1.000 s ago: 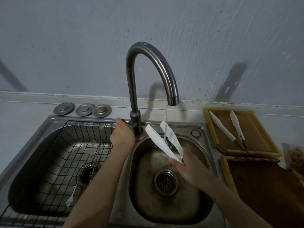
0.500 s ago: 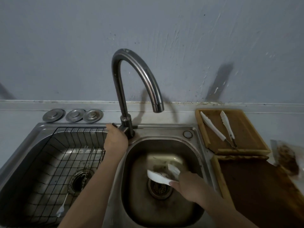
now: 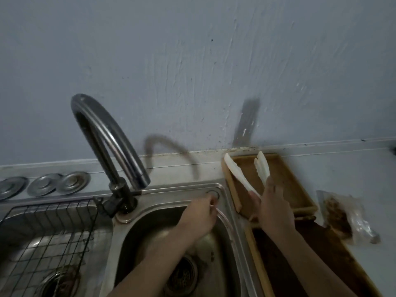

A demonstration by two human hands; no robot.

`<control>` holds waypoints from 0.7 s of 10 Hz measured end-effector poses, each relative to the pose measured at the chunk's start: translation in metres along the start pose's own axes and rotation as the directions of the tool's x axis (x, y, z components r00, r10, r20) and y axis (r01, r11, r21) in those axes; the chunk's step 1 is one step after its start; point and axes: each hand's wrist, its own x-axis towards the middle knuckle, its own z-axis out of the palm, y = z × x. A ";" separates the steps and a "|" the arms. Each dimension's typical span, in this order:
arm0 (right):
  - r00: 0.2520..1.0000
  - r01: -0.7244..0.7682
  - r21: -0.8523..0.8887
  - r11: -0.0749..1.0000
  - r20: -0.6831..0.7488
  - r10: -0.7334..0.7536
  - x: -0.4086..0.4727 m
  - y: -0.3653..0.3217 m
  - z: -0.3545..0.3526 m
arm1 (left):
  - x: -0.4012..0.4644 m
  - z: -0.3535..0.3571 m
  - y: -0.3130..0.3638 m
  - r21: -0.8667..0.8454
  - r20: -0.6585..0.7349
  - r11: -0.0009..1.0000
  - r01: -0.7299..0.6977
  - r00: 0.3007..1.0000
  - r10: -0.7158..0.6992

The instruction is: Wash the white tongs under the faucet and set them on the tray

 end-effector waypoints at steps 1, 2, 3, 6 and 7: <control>0.998 -0.058 -0.069 0.996 0.004 0.058 0.021 0.020 0.000 | 0.024 0.023 0.011 0.294 0.051 0.940 -0.174 0.985 0.166; 0.995 -0.091 -0.101 0.991 0.030 0.094 0.039 0.032 0.005 | 0.047 0.043 0.015 0.395 0.142 0.885 -0.246 0.968 0.206; 0.992 -0.102 -0.140 0.985 0.056 0.110 0.053 0.038 0.013 | 0.058 0.054 0.018 0.468 0.218 0.841 -0.272 0.958 0.188; 0.988 -0.122 -0.169 0.978 0.070 0.135 0.071 0.047 0.029 | 0.066 0.058 0.010 0.374 0.233 0.887 -0.270 0.953 0.192; 0.996 -0.074 -0.205 0.976 0.028 0.081 0.068 0.048 0.029 | 0.058 0.050 0.013 0.072 0.258 0.982 -0.172 0.955 0.149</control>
